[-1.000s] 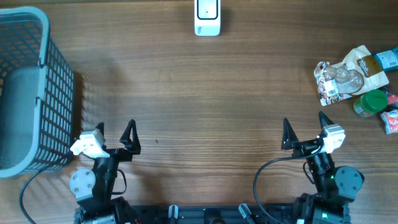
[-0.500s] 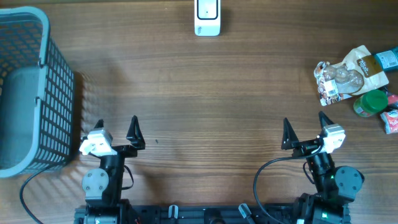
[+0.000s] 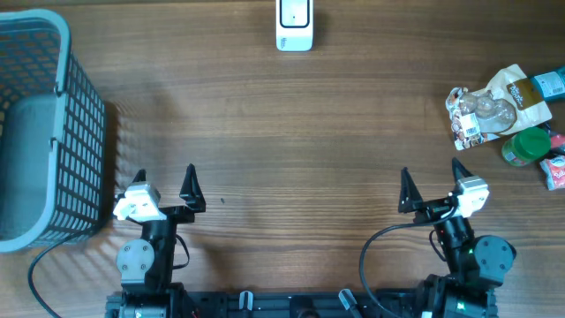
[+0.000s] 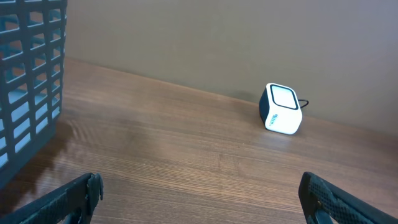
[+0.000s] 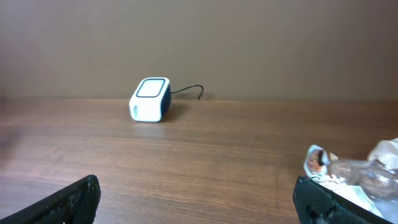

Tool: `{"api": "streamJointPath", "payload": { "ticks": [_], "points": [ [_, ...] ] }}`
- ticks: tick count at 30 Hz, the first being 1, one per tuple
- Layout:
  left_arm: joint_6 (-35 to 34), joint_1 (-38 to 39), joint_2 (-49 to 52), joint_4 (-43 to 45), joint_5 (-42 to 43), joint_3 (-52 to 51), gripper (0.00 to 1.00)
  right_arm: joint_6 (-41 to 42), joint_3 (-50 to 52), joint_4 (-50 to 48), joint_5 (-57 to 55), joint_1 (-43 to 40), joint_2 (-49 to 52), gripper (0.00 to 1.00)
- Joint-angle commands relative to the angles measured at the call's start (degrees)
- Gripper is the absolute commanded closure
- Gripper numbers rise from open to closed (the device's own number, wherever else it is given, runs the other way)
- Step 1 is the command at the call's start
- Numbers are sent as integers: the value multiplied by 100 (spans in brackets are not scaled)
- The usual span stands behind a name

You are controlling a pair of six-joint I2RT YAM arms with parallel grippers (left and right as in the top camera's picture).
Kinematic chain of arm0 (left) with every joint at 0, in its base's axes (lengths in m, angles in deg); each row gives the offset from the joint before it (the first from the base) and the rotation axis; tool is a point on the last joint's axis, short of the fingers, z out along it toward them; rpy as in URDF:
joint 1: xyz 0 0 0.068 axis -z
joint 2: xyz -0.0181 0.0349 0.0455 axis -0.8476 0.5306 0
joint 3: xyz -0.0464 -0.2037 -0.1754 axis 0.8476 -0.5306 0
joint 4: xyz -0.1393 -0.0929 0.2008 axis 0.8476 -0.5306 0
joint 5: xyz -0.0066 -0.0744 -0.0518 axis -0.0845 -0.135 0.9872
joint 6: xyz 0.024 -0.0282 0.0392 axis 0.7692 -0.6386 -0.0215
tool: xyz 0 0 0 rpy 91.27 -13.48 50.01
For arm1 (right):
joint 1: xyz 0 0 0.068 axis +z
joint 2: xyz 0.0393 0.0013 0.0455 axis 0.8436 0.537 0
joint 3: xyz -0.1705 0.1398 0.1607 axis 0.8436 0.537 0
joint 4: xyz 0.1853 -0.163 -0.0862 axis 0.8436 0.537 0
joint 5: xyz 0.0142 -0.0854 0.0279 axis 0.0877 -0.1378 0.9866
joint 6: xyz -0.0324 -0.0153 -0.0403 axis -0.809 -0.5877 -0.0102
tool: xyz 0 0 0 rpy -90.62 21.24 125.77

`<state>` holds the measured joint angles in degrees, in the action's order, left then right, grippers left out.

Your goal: Scan the item barcode

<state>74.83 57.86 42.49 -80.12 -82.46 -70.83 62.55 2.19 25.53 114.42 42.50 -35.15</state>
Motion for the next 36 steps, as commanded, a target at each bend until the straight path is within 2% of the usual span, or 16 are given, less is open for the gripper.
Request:
{"api": "streamJointPath", "payload": {
  "ticks": [1, 12, 36],
  "points": [
    [114, -7, -57, 37, -94, -68, 0, -317, 9, -72, -612, 643, -216, 0],
    [114, -7, -57, 37, -96, -68, 0, -155, 127, -273, -870, 940, -216, 0],
    [114, -7, -57, 37, -96, -68, 0, -166, 127, -275, -872, 935, -208, 0]
  ]
}}
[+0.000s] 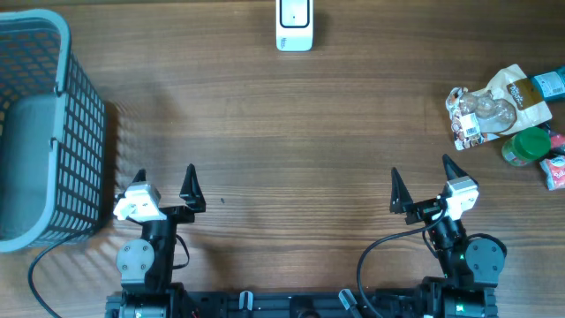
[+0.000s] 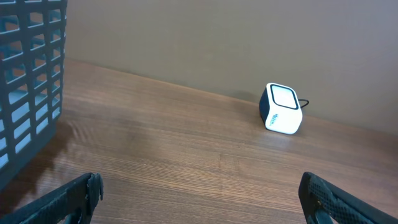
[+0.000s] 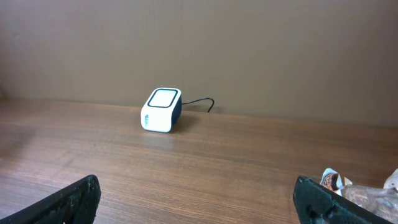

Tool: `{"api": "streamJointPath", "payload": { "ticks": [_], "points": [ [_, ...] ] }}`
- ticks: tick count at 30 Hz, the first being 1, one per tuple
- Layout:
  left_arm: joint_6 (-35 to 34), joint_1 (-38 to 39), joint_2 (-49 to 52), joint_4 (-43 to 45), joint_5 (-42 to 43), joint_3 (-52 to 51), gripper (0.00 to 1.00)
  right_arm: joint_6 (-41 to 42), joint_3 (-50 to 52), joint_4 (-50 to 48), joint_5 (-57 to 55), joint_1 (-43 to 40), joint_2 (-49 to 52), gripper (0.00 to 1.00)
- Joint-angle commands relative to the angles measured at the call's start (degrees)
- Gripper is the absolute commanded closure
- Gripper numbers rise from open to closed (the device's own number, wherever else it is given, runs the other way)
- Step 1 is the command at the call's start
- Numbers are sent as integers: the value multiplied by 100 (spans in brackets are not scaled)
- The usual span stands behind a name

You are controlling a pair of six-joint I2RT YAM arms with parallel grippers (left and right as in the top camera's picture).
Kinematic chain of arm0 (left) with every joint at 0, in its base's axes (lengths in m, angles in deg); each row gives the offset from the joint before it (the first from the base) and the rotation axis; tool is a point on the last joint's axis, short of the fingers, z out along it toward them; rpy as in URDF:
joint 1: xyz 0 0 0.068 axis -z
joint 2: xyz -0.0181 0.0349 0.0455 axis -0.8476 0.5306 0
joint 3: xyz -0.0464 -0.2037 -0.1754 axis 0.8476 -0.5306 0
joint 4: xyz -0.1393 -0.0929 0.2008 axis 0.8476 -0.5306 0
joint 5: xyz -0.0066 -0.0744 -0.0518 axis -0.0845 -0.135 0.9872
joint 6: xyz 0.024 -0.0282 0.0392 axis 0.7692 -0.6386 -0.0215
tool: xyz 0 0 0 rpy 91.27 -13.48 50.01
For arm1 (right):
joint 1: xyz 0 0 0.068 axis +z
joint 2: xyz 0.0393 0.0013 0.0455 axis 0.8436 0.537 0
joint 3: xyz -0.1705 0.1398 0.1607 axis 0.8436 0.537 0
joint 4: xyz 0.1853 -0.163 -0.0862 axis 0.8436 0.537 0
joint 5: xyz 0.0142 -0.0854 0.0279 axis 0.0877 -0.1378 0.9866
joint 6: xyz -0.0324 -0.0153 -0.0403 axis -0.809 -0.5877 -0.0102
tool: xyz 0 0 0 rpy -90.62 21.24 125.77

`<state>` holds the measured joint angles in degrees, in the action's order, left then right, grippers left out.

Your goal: Scan the item barcode

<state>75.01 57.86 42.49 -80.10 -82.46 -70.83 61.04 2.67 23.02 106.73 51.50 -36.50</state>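
The white barcode scanner [image 1: 294, 25] stands at the table's far edge, also seen from the left wrist as scanner [image 2: 283, 109] and from the right wrist as scanner [image 3: 161, 110]. A clear snack bag [image 1: 490, 106] lies at the far right among other items; its edge shows as bag [image 3: 360, 186]. My left gripper [image 1: 165, 172] is open near the front left, holding nothing [image 2: 199, 186]. My right gripper [image 1: 421, 168] is open near the front right, also holding nothing [image 3: 196, 186], a good way short of the bag.
A grey-blue mesh basket [image 1: 66, 53] fills the left side, close to my left gripper [image 2: 31, 74]. Beside the bag lie a green-lidded bottle [image 1: 527, 146], a red packet [image 1: 556, 170] and a teal packet [image 1: 549, 84].
My right gripper has shifted a little to the left and turned, so the scanner sits further right in its view and less of the bag shows. The left arm has not moved.
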Motion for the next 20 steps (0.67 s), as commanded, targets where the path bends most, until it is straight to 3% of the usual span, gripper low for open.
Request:
{"api": "streamJointPath", "payload": {
  "ticks": [1, 20],
  "points": [
    [96, -7, -55, 35, -94, -68, 0, -13, 79, -24, -103, 35, -72, 0],
    [96, -7, -46, 35, -94, -68, 0, -13, 79, -24, -101, 35, -57, 0]
  ]
}}
